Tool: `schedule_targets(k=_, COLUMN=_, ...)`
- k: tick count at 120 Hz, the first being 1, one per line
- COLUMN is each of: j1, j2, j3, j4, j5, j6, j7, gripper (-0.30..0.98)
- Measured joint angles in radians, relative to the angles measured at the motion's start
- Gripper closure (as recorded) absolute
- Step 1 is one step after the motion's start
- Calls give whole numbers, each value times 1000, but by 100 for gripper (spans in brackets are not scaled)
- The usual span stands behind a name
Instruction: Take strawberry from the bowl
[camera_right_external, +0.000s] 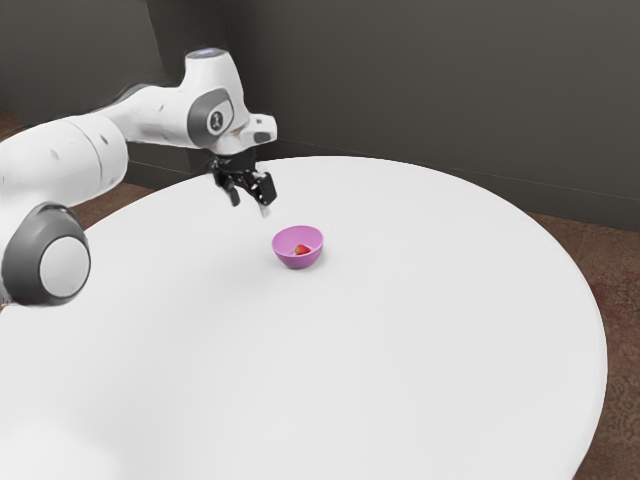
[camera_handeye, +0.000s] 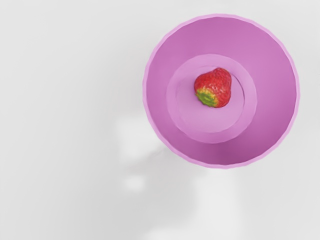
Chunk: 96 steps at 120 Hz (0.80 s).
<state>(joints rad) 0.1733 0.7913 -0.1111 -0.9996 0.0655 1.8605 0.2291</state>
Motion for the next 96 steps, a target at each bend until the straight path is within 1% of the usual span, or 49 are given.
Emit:
schedule_targets(k=4, j1=23, j2=53, j3=-46, j4=38, j5=3, j6=19, j7=10, gripper=7)
schedule_targets(k=10, j1=52, j2=116, j3=-129, j4=89, j5=24, j6=45, j7=25, gripper=10)
schedule_targets(k=19, j1=64, j2=175, j3=-175, j4=130, j5=52, j6=76, j7=45, gripper=14)
schedule_targets(k=30, j1=64, j2=238, j3=-186, j4=173, j5=80, j6=107, j7=75, gripper=18)
schedule_targets(k=49, j1=47, j2=253, j3=-192, j4=187, j5=121, j6=151, j7=135, gripper=22)
schedule_targets(k=74, j1=30, j2=261, j3=-194, j4=185, j5=134, j6=196, j7=198, gripper=33)
schedule_targets(k=96, j1=28, j2=288, j3=-194, j4=185, j5=136, j6=219, j7=238, gripper=36)
